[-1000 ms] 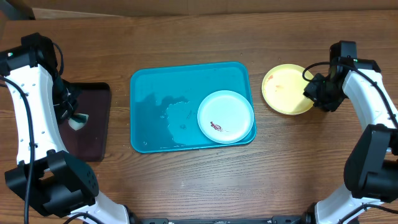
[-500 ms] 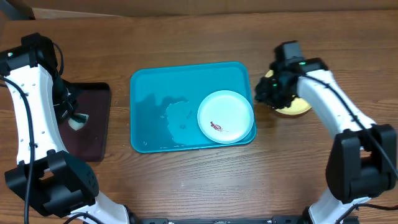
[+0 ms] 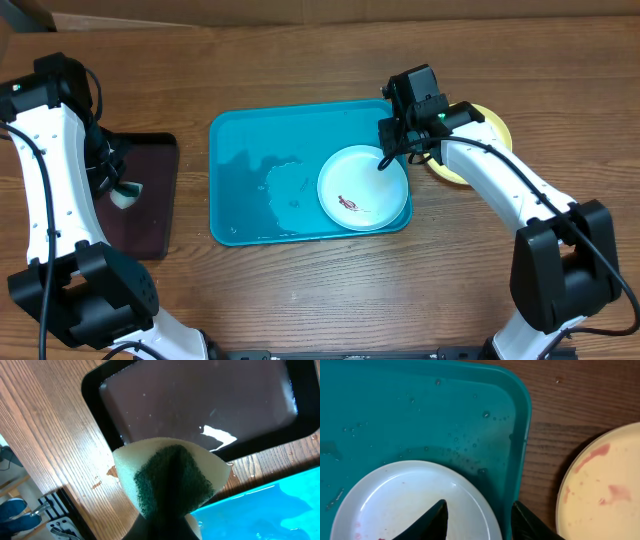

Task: Clean dirty plates on tray and stack at the side
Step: 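Move the right gripper to the stained white plate and pull it to tray center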

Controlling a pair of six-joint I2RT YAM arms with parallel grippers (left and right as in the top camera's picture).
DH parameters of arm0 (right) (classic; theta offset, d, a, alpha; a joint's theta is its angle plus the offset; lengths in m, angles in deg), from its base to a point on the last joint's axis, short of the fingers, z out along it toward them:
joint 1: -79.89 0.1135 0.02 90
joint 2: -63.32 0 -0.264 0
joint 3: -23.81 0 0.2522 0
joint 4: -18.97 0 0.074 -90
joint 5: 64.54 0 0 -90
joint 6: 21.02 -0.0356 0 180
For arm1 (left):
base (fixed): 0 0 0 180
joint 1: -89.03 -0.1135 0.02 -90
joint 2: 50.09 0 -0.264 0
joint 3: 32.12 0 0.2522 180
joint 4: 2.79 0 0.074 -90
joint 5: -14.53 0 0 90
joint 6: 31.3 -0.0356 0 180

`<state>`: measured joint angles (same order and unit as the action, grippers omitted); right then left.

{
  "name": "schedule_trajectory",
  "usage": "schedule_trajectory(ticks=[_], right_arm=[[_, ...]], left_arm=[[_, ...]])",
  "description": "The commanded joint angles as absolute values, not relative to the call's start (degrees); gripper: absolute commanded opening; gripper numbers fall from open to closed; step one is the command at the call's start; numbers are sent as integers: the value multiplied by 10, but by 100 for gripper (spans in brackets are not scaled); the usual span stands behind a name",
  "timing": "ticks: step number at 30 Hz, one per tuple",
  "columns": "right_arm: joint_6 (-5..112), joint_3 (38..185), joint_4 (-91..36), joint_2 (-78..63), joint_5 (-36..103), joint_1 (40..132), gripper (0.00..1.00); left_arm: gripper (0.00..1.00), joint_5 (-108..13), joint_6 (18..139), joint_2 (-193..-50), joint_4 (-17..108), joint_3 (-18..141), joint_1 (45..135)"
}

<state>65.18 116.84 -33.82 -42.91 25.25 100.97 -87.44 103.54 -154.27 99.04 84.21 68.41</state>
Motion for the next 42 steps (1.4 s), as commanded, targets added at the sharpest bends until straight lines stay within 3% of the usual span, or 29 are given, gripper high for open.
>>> schedule_trajectory(ticks=[1,20,35,37,40,42], right_arm=[[699,1166,-334,-452,262,1008,42],[707,1166,-387,-522,318,1009,42],[612,1167,-466,-534,365,1040,42],[595,1167,-452,-535,365,1044,37],[565,1166,-432,-535,367,1051,19],[563,1166,-424,-535,370,1056,18]], left_arm=[[4,-874,1032,-1547,990,840,685],[4,-874,1028,-1547,988,840,685],[4,-863,1020,-1547,988,840,685],[4,-861,1019,-1547,988,840,685],[4,-853,1014,-1547,987,840,685],[5,-828,987,-1547,976,840,685]])
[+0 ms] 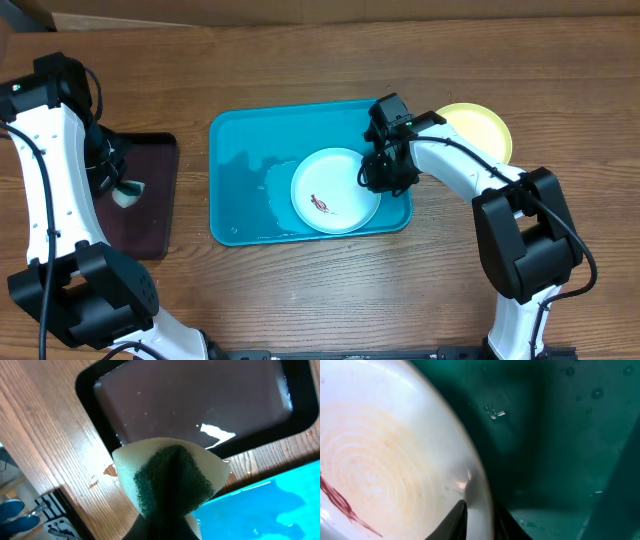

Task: Clean dirty plates on tray and stack at the side
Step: 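Move the right gripper to the stained white plate and pull it to tray center, then scrub the white plate with the left gripper's sponge while the right holds it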

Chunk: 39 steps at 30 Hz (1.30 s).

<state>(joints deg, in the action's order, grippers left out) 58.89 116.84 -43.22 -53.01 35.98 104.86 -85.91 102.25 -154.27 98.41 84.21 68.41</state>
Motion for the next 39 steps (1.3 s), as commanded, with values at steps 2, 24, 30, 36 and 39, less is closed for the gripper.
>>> schedule_trajectory(ticks=[2,24,30,36,39], right_arm=[[553,1166,-417,-535,370,1060,17],[239,1166,-289,-535,376,1150,4],[240,1166,-298,-539,349,1155,4],[204,1166,-297,-555,350,1155,4],[205,1167,-296,-556,359,1157,6]], left_arm=[[4,-791,952,-1547,963,840,687],[4,-706,862,-1548,899,836,912],[5,-689,861,-1548,836,787,964],[5,-649,863,-1548,735,696,993],[4,-649,866,-1548,712,670,997]])
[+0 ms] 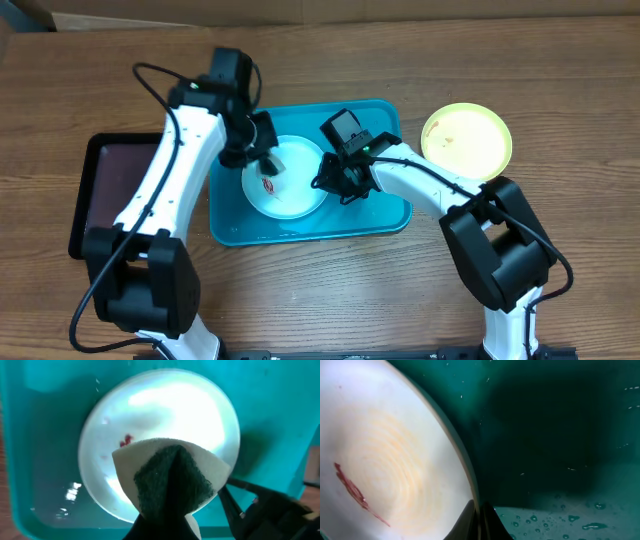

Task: Clean dirty plates on tray and stack at the side
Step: 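Scrub the white plate with the left gripper's sponge while the right holds it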

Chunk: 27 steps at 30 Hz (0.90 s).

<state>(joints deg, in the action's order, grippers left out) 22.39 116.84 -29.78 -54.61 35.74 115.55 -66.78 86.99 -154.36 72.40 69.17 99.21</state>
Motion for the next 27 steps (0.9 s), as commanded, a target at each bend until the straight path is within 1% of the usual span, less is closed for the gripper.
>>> schedule_trajectory(ticks=[1,2,4,6,7,8,11,13,16,21,27], right_arm=[[216,1168,-296,-556,362,1157,14],[227,1169,-297,-556,363,1157,22],[254,1178,-302,-554,363,1155,33],[288,1193,-319,-548,363,1151,47],[312,1207,-333,-543,362,1147,53],[345,1220,-345,-539,362,1145,56],[472,1262,-369,-534,359,1136,56],[557,1274,-361,-534,355,1131,56],[633,1274,-347,-540,352,1128,57],[630,1274,-336,-574,339,1128,55],[613,1273,-337,-603,343,1129,49]], left_arm=[[5,-650,866,-1548,711,667,997],[4,-653,866,-1548,710,666,997],[4,-660,866,-1548,711,666,994],[4,-667,866,-1548,712,666,991],[5,-670,866,-1548,714,666,989],[4,-671,866,-1548,716,666,989],[4,-671,865,-1548,718,666,988],[4,-671,865,-1548,718,666,988],[4,-671,865,-1548,721,666,988],[4,-671,865,-1548,725,666,988],[4,-671,865,-1548,726,666,988]])
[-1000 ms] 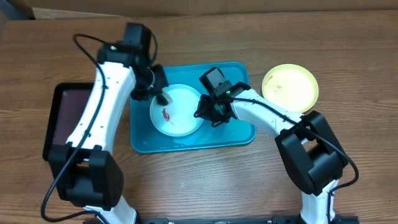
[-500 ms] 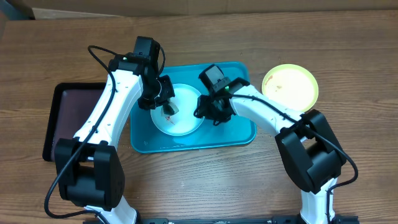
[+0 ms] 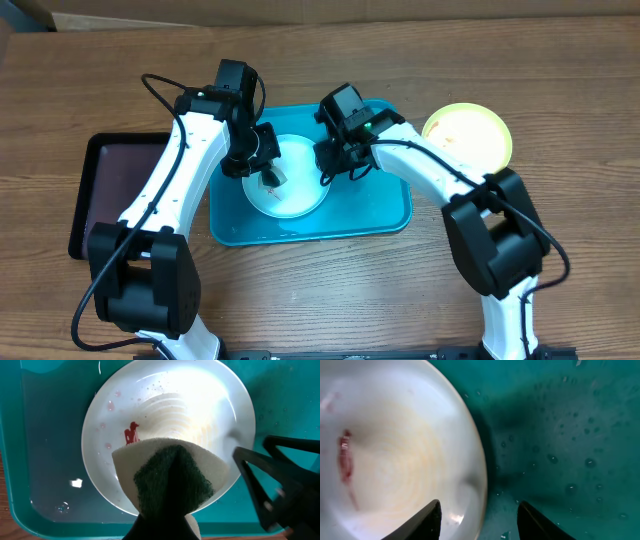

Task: Clean dirty plates on tray and stack at the side
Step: 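Scrub the white plate with the left gripper's sponge while the right holds it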

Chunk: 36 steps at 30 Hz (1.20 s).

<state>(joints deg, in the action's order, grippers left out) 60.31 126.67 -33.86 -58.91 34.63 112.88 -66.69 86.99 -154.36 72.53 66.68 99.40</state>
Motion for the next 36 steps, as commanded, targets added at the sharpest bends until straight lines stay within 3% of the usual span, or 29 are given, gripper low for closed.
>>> schedule_trajectory(ticks=[1,4,9,14,28,36], right_arm=[[612,1273,-337,-605,343,1129,48],[600,1273,-340,-606,343,1129,43],[567,1272,-340,-609,345,1132,20],[505,1272,-341,-614,345,1133,4],[298,1272,-350,-614,361,1149,4],[284,1272,-349,-614,360,1153,4]], left_arm=[[4,-671,865,-1548,726,666,988],[4,-671,865,-1548,726,666,988],[4,-670,866,-1548,726,666,988],[5,-668,866,-1548,726,666,988],[4,-668,892,-1548,682,638,993],[4,-664,889,-1548,609,595,994]])
